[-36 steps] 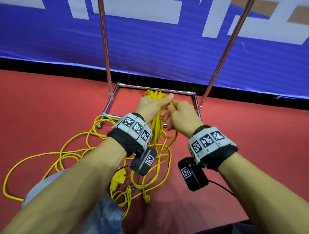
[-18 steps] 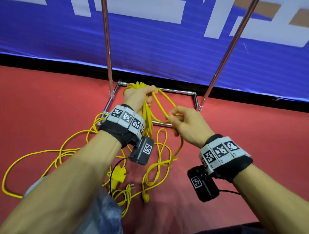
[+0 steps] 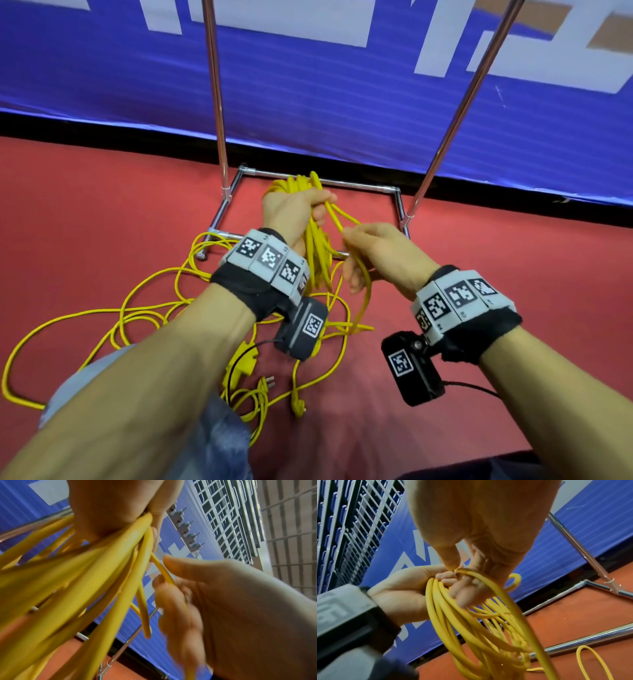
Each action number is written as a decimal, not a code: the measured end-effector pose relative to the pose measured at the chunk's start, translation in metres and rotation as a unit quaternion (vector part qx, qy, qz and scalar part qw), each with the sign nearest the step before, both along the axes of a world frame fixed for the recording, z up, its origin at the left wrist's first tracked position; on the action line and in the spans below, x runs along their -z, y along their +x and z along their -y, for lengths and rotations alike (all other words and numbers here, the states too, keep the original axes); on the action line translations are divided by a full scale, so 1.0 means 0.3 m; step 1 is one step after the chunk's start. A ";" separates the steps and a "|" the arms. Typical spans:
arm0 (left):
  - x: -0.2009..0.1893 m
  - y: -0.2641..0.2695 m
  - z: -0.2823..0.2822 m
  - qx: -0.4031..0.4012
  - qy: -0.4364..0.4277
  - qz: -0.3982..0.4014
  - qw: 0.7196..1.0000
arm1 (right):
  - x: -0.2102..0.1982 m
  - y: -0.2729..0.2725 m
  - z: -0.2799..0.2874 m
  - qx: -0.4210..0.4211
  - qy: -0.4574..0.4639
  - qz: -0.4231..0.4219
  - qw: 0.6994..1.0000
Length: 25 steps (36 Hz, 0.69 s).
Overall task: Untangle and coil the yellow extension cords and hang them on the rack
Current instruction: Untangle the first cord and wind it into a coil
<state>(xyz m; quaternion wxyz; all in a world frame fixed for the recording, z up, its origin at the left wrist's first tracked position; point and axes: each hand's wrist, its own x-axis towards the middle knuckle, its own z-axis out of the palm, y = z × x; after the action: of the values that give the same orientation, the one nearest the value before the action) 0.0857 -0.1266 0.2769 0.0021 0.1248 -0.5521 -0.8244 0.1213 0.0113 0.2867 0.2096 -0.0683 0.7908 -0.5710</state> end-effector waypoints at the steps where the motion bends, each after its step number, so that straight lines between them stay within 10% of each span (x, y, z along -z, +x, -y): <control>1: -0.003 -0.012 0.014 -0.011 0.003 -0.001 1.000 | 0.001 0.010 -0.011 -0.025 0.011 0.021 0.999; 16: -0.016 0.050 -0.039 0.046 -0.056 -0.060 0.996 | -0.028 -0.010 0.025 -0.022 -0.113 -0.022 0.993; 25: -0.046 -0.021 0.063 -0.005 -0.013 -0.011 1.000 | 0.041 0.048 -0.031 -0.086 0.008 0.058 0.995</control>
<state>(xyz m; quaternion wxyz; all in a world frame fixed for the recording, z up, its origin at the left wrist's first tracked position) 0.0795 -0.1456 0.2906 0.0135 0.1184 -0.5620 -0.8185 0.1357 0.0207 0.2744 0.3041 -0.1013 0.7729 -0.5477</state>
